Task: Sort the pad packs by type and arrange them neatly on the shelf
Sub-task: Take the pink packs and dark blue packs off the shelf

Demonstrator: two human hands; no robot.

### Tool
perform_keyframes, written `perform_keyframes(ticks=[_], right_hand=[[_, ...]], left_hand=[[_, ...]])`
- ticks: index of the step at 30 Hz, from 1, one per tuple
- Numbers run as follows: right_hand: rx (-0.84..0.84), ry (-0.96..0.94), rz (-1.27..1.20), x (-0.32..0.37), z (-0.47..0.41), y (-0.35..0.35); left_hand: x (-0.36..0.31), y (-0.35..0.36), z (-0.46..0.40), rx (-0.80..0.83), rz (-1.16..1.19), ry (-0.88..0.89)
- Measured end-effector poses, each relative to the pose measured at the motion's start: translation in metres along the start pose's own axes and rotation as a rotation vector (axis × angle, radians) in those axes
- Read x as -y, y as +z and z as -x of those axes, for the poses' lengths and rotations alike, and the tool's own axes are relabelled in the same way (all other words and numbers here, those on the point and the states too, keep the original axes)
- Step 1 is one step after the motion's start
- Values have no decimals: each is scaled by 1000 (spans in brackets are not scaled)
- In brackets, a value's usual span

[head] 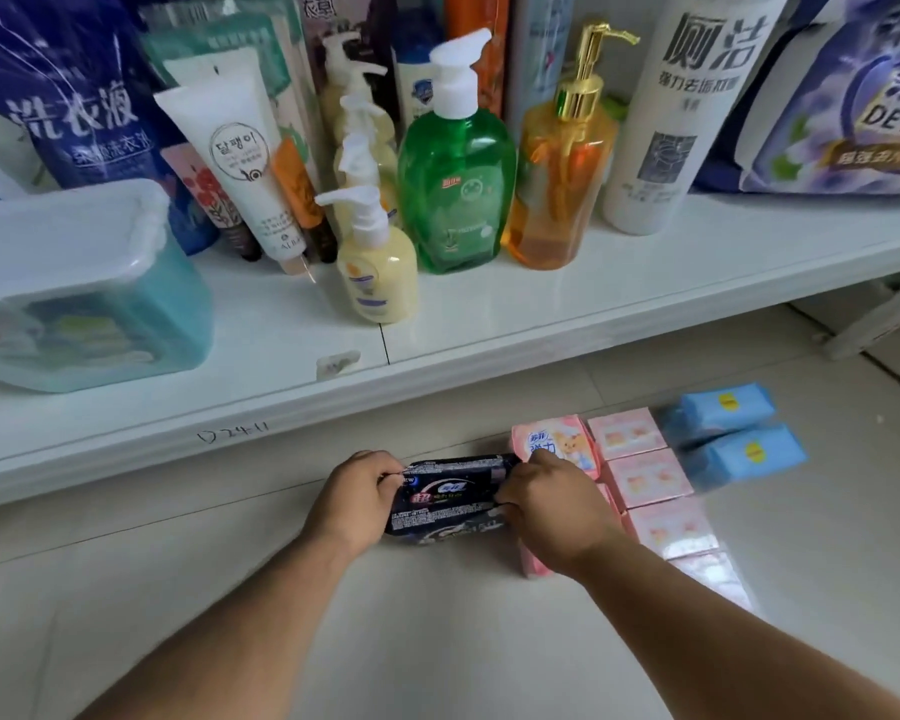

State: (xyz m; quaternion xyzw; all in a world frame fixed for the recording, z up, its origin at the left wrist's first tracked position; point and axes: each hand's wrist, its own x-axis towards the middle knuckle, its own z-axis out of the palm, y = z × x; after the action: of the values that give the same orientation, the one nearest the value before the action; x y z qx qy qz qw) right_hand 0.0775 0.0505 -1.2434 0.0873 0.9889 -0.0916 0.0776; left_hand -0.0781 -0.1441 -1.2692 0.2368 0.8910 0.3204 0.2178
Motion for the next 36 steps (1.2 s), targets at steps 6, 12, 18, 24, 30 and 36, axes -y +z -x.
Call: perform_keyframes(ticks=[6, 12, 18, 24, 30, 36], right_hand=[[-32, 49, 19, 3, 7, 16], [-60, 70, 27, 1, 14, 26], [-73, 142, 23, 3, 10, 31], [-138, 137, 1, 3, 12, 26], [-72, 167, -3, 2, 16, 18], [119, 263, -87, 17, 42, -51]], left_hand=[[14, 10, 1, 73, -34, 19], [23, 7, 9, 166, 8, -41], [22, 12, 10, 151, 70, -99], [20, 12, 15, 120, 84, -132], [13, 5, 16, 103, 35, -134], [-49, -55, 58, 193, -326, -109]])
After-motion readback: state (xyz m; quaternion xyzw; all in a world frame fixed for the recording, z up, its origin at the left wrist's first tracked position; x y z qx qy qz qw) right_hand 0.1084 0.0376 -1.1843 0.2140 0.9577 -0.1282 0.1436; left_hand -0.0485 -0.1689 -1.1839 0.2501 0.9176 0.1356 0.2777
